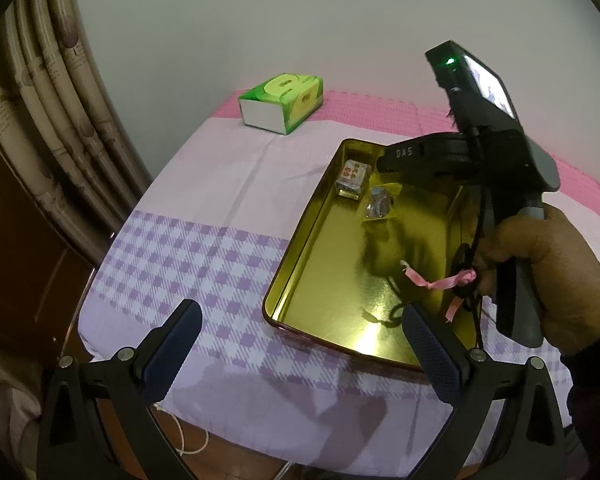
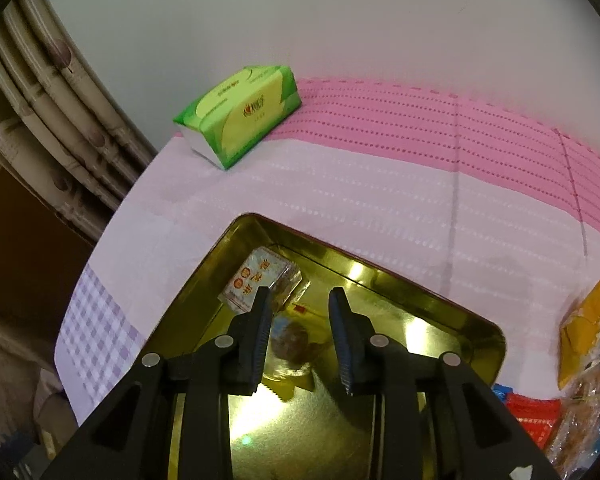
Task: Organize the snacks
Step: 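Carry the yellow candy with the right gripper into the gold tray and release, then grasp the dark seaweed block with the left gripper while the right gripper withdraws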
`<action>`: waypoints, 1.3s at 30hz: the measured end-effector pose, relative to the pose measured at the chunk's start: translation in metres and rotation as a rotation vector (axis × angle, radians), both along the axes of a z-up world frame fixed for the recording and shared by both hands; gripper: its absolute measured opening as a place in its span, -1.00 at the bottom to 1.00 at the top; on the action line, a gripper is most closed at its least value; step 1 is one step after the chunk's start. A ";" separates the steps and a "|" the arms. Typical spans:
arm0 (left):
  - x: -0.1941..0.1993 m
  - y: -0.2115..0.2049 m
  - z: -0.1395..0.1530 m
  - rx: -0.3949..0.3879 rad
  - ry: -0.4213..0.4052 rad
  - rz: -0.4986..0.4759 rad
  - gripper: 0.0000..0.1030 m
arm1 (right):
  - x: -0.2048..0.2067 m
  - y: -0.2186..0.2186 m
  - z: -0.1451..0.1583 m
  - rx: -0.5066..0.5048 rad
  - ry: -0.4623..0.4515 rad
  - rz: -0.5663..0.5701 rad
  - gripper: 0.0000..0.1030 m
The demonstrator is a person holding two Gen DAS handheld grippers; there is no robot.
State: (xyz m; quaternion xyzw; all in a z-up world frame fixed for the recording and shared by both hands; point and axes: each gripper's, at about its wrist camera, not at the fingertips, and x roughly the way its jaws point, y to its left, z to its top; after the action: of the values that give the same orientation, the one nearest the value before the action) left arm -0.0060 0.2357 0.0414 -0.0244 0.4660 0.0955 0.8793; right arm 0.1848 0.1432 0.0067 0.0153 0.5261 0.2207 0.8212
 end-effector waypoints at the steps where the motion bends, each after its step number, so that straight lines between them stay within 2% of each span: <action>1: 0.000 0.000 0.000 0.002 0.000 0.000 0.94 | -0.001 -0.001 0.002 0.011 -0.003 -0.001 -0.45; 6: 0.000 -0.001 -0.001 0.015 -0.005 -0.010 0.94 | -0.018 -0.020 0.024 0.141 -0.052 -0.007 -0.35; 9: -0.002 -0.004 0.001 0.033 -0.022 -0.024 0.94 | -0.047 -0.046 0.042 0.230 -0.111 -0.012 -0.33; 12: -0.005 -0.012 0.005 0.059 -0.039 -0.043 0.94 | -0.079 -0.075 0.053 0.266 -0.150 -0.013 -0.32; 16: -0.010 -0.026 0.009 0.092 -0.051 -0.096 0.94 | -0.138 -0.130 0.057 0.171 -0.222 -0.026 -0.30; 20: -0.017 -0.043 0.013 0.080 -0.060 -0.179 0.94 | -0.181 -0.195 0.048 0.029 -0.238 -0.098 -0.28; 23: -0.022 -0.057 0.015 0.079 -0.072 -0.229 0.94 | -0.197 -0.231 0.039 -0.080 -0.236 -0.146 -0.25; 26: -0.026 -0.068 0.017 0.065 -0.073 -0.274 0.94 | -0.195 -0.263 0.024 -0.100 -0.191 -0.202 -0.13; 30: -0.030 -0.084 0.018 0.075 -0.059 -0.314 0.94 | -0.190 -0.269 0.017 -0.099 -0.190 -0.207 0.00; 39: -0.034 -0.106 0.026 0.055 -0.043 -0.390 0.94 | -0.160 -0.261 -0.013 -0.106 -0.136 -0.189 0.00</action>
State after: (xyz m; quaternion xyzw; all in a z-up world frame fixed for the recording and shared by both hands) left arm -0.0399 0.1300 0.0675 0.0883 0.4402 -0.0647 0.8912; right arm 0.0246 -0.1174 -0.0062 0.0066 0.4761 0.1147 0.8718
